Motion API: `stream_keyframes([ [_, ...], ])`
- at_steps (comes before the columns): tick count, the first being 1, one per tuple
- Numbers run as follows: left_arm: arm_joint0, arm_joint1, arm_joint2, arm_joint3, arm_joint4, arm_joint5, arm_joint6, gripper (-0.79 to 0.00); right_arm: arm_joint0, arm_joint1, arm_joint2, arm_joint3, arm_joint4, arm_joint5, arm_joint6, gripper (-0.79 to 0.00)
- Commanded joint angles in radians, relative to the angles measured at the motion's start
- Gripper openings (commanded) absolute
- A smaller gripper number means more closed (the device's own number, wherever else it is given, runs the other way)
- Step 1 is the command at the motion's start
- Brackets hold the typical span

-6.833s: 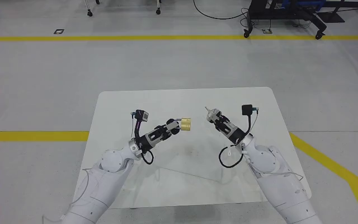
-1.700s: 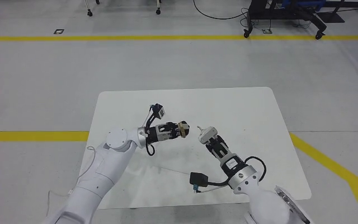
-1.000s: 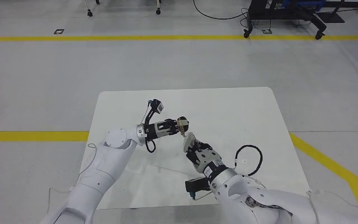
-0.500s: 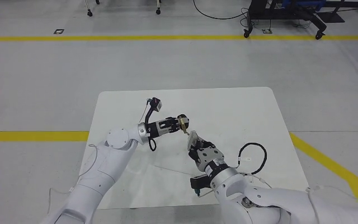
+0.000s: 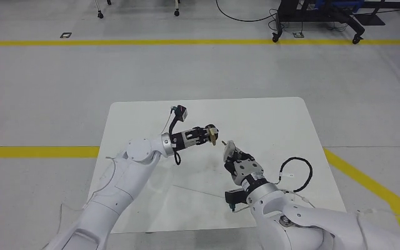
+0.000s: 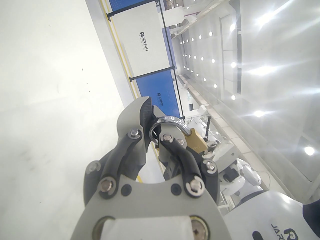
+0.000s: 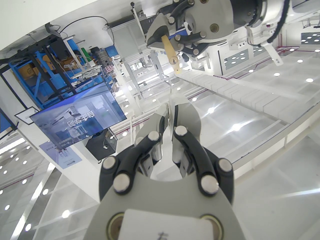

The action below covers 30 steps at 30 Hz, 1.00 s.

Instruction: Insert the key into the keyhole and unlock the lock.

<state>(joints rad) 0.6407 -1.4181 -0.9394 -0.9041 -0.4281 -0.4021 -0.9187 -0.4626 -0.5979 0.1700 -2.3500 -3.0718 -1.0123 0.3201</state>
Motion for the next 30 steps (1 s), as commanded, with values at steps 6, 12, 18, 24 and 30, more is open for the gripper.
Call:
stream_keyframes([
  [6,-0.09,-0.068,0.112,0.096,-0.048,0.017,0.011,-0.785,-0.059,0.101,0.0,0.0,0.0,0.0,0.113,-0.785],
  [12,-0.121,-0.095,0.142,0.146,-0.071,0.007,0.013,-0.785,-0.076,0.14,0.0,0.0,0.0,0.0,0.168,-0.785],
  [18,-0.121,-0.095,0.142,0.146,-0.071,0.007,0.013,-0.785,-0.076,0.14,0.0,0.0,0.0,0.0,0.168,-0.785],
  [24,-0.113,-0.094,0.144,0.138,-0.06,0.006,0.024,-0.785,-0.076,0.14,0.0,0.0,0.0,0.0,0.168,-0.785],
  [30,-0.034,-0.101,0.136,0.097,-0.111,0.004,0.058,-0.785,-0.076,0.14,0.0,0.0,0.0,0.0,0.168,-0.785],
])
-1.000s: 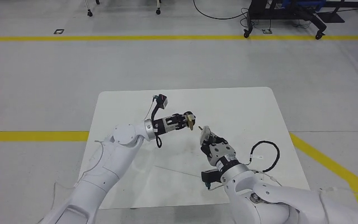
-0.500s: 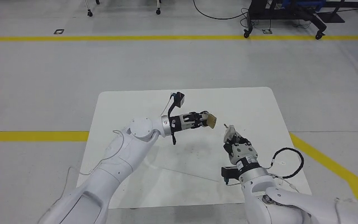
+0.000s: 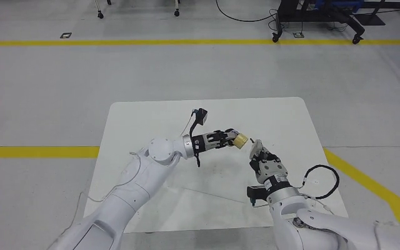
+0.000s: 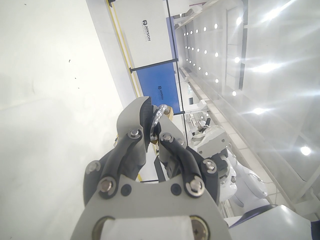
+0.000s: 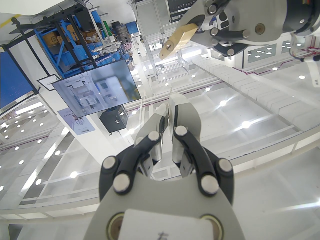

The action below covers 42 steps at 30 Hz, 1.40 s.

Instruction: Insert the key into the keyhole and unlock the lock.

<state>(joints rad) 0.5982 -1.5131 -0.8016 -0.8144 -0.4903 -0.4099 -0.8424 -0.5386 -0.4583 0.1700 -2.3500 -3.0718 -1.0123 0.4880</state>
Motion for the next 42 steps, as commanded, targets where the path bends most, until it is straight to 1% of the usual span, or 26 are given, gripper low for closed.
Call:
stream_keyframes([
  [1,0.007,-0.011,-0.001,0.02,-0.08,0.018,-0.036,-0.785,0.0,0.0,0.0,0.0,0.0,0.0,0.0,-0.785],
  [5,-0.031,-0.048,0.013,0.12,-0.207,0.072,-0.105,-0.785,-0.002,0.0,0.002,0.001,0.003,0.007,-0.001,-0.785],
  [9,-0.088,-0.095,0.038,0.237,-0.293,0.122,-0.163,-0.785,-0.054,0.009,0.069,0.012,0.125,0.124,0.037,-0.785],
  [13,-0.133,-0.137,0.06,0.323,-0.323,0.095,-0.228,-0.785,-0.106,0.03,0.133,0.027,0.247,0.244,0.049,-0.785],
  [15,-0.15,-0.153,0.066,0.362,-0.332,0.09,-0.242,-0.785,-0.127,0.042,0.16,0.036,0.277,0.269,0.054,-0.785],
  [17,-0.159,-0.167,0.055,0.394,-0.375,0.09,-0.274,-0.785,-0.146,0.052,0.184,0.034,0.3,0.293,0.054,-0.785],
  [22,-0.181,-0.184,0.046,0.468,-0.382,0.062,-0.312,-0.785,-0.184,0.075,0.241,0.035,0.335,0.337,0.04,-0.785],
  [27,-0.186,-0.187,0.028,0.505,-0.387,0.036,-0.341,-0.785,-0.222,0.094,0.293,0.038,0.379,0.368,0.044,-0.785],
  [32,-0.186,-0.19,0.013,0.514,-0.381,0.018,-0.346,-0.785,-0.256,0.106,0.328,0.03,0.382,0.39,0.004,-0.785],
  [38,-0.192,-0.199,0.025,0.503,-0.313,0.001,-0.298,-0.785,-0.293,0.112,0.368,0.045,0.404,0.473,-0.044,-0.785],
  [42,-0.19,-0.203,0.019,0.499,-0.303,-0.01,-0.293,-0.785,-0.319,0.117,0.394,0.053,0.413,0.475,-0.053,-0.785],
])
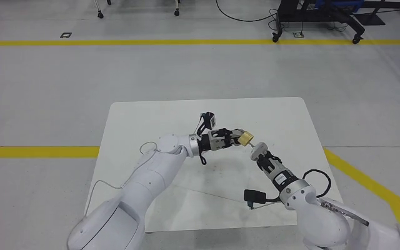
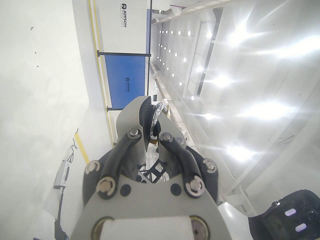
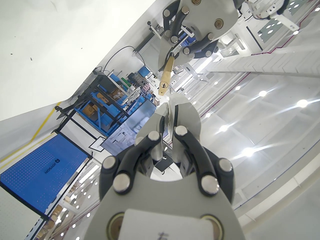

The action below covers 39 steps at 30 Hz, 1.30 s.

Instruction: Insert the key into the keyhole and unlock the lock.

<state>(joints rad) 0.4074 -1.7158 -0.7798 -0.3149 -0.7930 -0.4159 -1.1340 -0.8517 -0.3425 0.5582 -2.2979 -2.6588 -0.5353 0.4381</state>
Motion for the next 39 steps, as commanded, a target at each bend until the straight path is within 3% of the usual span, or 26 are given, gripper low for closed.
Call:
stream_keyframes([
  [1,0.001,-0.001,-0.006,0.001,0.0,-0.005,-0.003,-0.785,-0.013,0.002,0.012,0.003,0.0,-0.006,-0.005,-0.785],
  [39,0.005,-0.016,-0.058,-0.012,0.112,-0.015,-0.006,-0.785,-0.187,-0.031,0.193,0.016,-0.036,-0.007,-0.053,-0.785],
])
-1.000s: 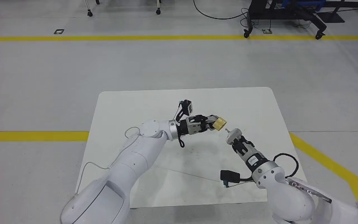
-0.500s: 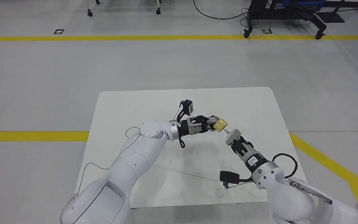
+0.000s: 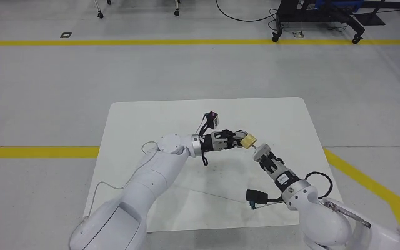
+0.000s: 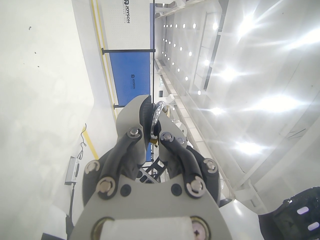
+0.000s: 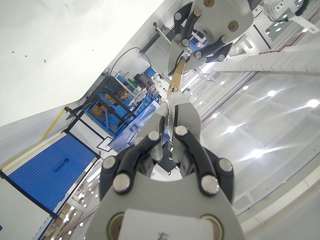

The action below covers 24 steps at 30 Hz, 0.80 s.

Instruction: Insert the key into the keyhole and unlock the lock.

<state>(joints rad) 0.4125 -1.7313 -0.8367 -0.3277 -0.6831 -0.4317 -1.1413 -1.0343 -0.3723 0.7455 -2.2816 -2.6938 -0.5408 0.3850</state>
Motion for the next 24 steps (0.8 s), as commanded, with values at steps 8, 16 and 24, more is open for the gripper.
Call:
stream_keyframes([
  [8,0.002,-0.002,-0.018,0.007,0.01,-0.007,0.007,-0.785,-0.04,-0.01,0.039,-0.011,-0.018,-0.004,-0.008,-0.785],
  [16,0.005,-0.007,-0.024,-0.005,0.028,-0.004,-0.005,-0.785,-0.073,-0.022,0.074,-0.011,-0.024,0.006,-0.019,-0.785],
  [24,0.01,-0.009,-0.034,-0.003,0.039,-0.012,-0.008,-0.785,-0.119,-0.032,0.109,-0.014,-0.021,-0.007,0.007,-0.785],
])
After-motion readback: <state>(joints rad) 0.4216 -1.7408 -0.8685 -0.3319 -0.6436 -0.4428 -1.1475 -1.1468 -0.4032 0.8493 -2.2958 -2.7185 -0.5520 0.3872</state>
